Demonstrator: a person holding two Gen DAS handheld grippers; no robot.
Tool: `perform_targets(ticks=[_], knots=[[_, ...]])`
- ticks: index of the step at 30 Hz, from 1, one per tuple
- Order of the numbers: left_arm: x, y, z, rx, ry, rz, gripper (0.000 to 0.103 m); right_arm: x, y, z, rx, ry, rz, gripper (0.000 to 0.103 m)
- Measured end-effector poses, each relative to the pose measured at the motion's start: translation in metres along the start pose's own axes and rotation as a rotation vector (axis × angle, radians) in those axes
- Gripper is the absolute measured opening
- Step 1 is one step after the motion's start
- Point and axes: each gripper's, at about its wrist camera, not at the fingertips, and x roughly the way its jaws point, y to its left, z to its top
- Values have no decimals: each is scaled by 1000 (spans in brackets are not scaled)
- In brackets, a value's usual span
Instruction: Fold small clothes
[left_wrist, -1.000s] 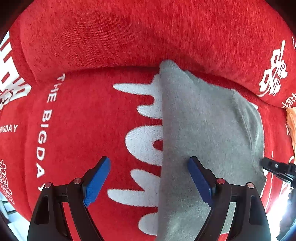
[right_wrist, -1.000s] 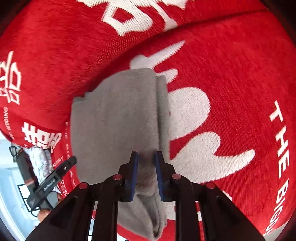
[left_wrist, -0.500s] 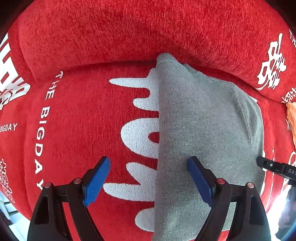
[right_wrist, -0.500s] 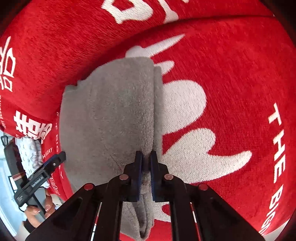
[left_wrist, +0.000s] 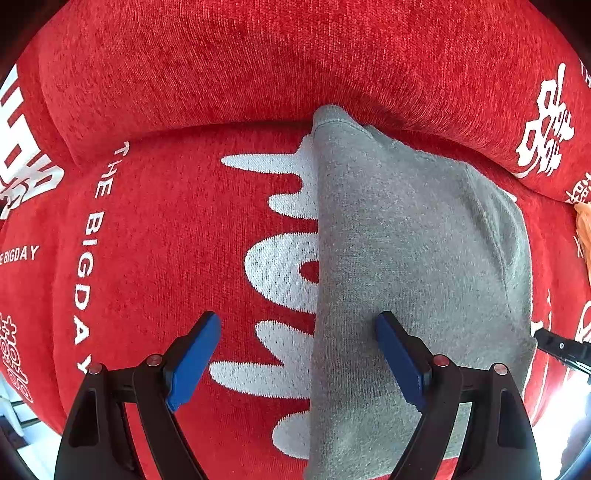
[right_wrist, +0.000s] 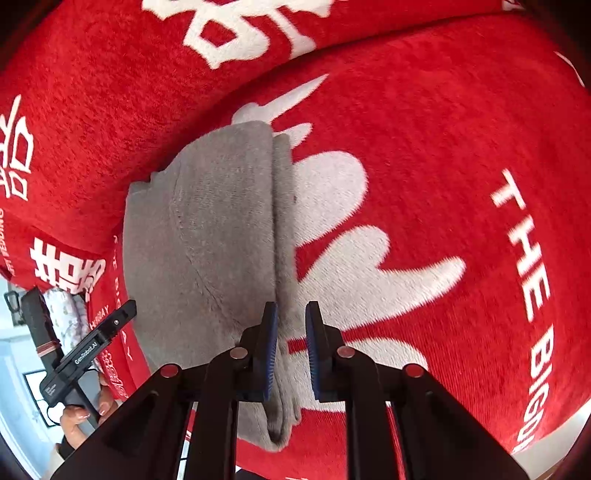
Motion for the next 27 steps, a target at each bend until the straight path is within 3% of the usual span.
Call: perform_targets(ticks=[1,2,5,8,13,14,17,27], knots=[[0,0,0,-1,1,-1,87,-1,-2,-1,9,0,1,22],[0,1,0,-2,1,-1,87,-2,-3,-3,18,0,0,26],[0,0,0,1,3,2,87,-5,-2,-6,34,-8,-6,53],[0,-1,1,7,7,8,87,-8,-3,-7,43,-14,-1,54],[1,0,3,-1,17,2,89,-5,0,-4,49,-9,14,65],[1,1,3,-1,14,10,103,-5,0,-4,48,-9,16,66],[0,1,3,9,5,17,103,-4,2,-2,46,-11,27,76],[-1,0,6,16,22,30,103,2,2,1,51,-1,37,78]])
